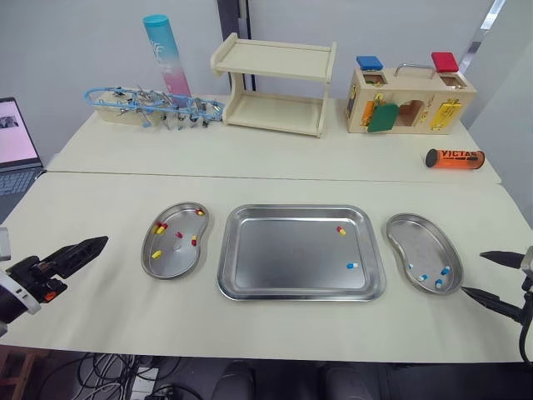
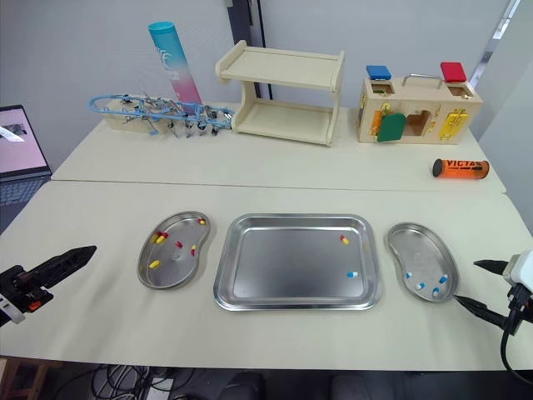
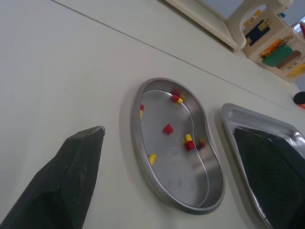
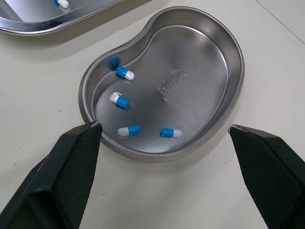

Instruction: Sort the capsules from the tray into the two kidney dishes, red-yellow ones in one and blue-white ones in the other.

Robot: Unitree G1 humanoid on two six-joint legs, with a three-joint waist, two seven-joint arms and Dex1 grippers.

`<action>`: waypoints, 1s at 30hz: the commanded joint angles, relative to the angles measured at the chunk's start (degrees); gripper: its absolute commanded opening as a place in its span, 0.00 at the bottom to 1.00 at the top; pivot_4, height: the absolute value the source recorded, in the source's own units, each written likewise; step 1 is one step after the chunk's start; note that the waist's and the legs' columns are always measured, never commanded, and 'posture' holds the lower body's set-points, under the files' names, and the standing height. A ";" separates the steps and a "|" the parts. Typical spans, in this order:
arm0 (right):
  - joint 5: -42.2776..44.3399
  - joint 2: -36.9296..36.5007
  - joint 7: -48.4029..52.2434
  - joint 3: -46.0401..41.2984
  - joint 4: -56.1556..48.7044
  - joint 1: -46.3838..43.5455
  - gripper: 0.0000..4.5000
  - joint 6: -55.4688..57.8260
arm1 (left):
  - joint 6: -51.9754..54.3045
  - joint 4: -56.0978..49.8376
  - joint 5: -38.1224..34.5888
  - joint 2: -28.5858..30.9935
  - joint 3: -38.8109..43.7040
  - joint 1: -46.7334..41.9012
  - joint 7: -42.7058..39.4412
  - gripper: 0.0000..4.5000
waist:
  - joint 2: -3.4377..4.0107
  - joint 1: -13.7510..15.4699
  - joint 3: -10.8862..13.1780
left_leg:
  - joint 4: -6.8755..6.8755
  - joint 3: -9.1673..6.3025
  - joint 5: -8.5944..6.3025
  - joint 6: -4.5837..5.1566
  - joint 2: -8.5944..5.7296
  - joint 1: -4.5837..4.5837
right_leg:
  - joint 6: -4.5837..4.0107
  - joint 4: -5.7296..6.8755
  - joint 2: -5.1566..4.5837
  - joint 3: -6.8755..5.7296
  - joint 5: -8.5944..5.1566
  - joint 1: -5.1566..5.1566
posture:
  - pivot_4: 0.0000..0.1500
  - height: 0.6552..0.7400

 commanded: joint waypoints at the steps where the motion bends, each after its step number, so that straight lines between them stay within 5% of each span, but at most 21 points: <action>1: 0.67 0.10 -0.30 -1.02 -1.65 0.32 1.00 0.12 | -0.29 -1.43 -1.19 0.98 2.36 0.13 -0.05 0.99 | 0.00 0.01 0.00 | 0.00 0.00 0.00 0.00 0.00 0.00 | 0.00 0.00 0.00 0.00 0.00 0.00 | 1.00 1.00; 13: 0.22 -1.06 0.60 -0.80 0.82 -0.78 1.00 -0.79 | -15.94 -0.82 11.20 3.12 1.61 3.69 -1.92 0.99 | 0.00 0.02 0.00 | -0.01 0.01 0.00 0.00 0.00 0.00 | -0.01 -0.01 0.00 0.00 0.00 0.00 | 1.00 1.00; 30: -0.56 -2.26 1.73 1.10 3.33 -3.47 1.00 -2.36 | -39.61 17.12 21.58 5.97 6.12 2.92 -3.99 0.99 | 0.00 -0.02 0.00 | -0.02 0.07 -0.01 0.00 0.01 0.01 | 0.00 -0.02 -0.01 0.04 0.00 -0.02 | 1.00 1.00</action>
